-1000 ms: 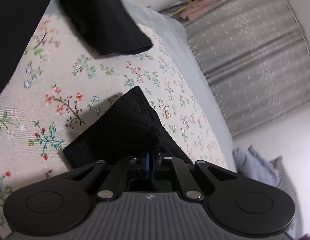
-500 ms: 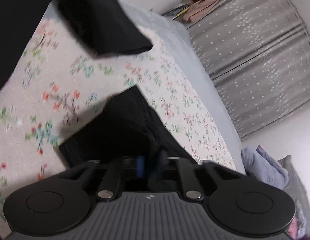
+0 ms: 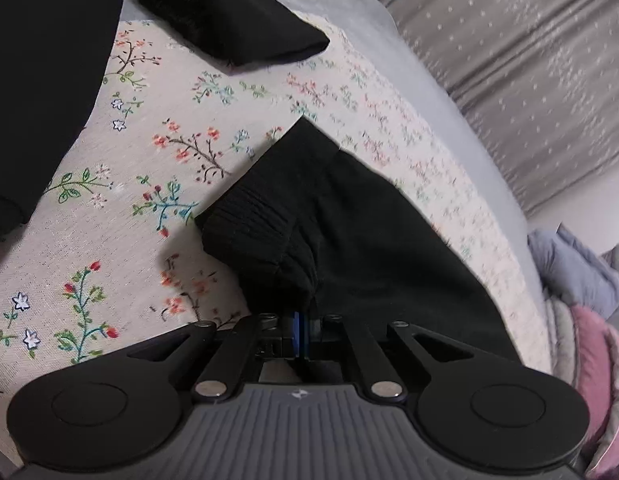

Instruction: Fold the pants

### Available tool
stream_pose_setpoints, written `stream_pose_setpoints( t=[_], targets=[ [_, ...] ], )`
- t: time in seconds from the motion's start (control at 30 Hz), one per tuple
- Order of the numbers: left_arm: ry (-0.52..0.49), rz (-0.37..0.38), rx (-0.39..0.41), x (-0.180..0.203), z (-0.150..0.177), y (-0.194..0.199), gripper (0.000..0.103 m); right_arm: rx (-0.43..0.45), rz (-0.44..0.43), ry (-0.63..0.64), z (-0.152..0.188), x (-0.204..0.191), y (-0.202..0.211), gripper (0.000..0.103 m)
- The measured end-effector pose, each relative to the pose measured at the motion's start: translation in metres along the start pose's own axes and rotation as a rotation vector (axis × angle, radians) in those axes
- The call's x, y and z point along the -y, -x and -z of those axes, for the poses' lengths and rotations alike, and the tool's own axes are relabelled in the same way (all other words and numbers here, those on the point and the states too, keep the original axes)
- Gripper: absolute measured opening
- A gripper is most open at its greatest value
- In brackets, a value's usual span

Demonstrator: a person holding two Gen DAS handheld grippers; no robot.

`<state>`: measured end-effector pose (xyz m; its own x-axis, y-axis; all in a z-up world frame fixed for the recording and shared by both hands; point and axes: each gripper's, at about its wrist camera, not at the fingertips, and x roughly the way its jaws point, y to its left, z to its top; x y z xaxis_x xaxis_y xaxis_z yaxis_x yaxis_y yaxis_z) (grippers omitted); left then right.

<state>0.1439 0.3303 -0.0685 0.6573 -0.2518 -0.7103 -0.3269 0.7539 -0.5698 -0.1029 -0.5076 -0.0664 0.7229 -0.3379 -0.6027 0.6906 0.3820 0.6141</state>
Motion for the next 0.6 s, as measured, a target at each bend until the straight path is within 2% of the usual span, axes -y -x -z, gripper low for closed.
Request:
stream_pose_setpoints(
  t=[0.27,0.4,0.5,0.6],
  targets=[
    [-0.095,-0.126,-0.02,0.008,0.003,-0.009,0.0,-0.047,0.085,0.073,0.008,0.008,-0.004,0.001],
    [-0.115,-0.173,0.031,0.008,0.005,0.004,0.022,-0.064,0.139,0.139,0.013,0.001,-0.013,0.001],
    [-0.079,-0.165,0.065,0.0,0.002,0.015,0.026,-0.055,0.161,0.184,0.015,-0.005,-0.011,0.003],
    [0.031,-0.107,0.085,-0.016,-0.004,0.024,0.029,-0.046,0.202,0.195,0.015,-0.007,-0.01,0.008]
  ],
)
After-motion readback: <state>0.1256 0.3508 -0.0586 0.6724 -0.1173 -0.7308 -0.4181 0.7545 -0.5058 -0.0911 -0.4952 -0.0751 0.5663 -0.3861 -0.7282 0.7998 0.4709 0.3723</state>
